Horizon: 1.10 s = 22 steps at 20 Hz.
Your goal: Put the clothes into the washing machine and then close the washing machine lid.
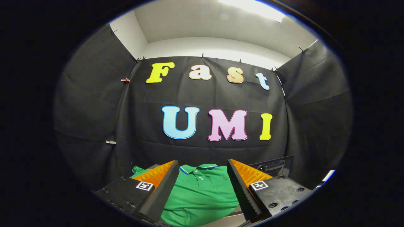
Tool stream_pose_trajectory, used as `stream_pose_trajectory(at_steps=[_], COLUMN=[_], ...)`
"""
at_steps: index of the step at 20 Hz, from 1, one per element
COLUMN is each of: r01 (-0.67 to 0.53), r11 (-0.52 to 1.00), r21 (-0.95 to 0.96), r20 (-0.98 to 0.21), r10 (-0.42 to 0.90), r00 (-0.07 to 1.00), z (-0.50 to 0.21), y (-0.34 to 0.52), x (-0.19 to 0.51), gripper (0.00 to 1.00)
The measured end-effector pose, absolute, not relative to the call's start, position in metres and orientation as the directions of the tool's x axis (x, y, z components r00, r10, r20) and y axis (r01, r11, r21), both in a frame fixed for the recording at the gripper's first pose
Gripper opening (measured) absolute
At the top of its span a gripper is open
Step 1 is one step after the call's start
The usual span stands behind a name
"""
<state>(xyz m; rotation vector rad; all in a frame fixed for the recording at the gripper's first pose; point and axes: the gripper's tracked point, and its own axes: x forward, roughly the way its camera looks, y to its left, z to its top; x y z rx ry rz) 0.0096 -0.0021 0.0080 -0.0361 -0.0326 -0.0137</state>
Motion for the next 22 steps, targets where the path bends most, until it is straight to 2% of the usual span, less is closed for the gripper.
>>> stream_pose_trajectory(at_steps=[16,22], r01=[0.043,0.008], r11=[0.999,1.000], r21=[-0.023,-0.009], r20=[0.023,-0.125], r10=[-0.042,-0.009], r00=[0.999,0.992], z=[0.025,0.007], y=[-0.003,0.008], x=[0.038,0.062], gripper=[0.95,0.95])
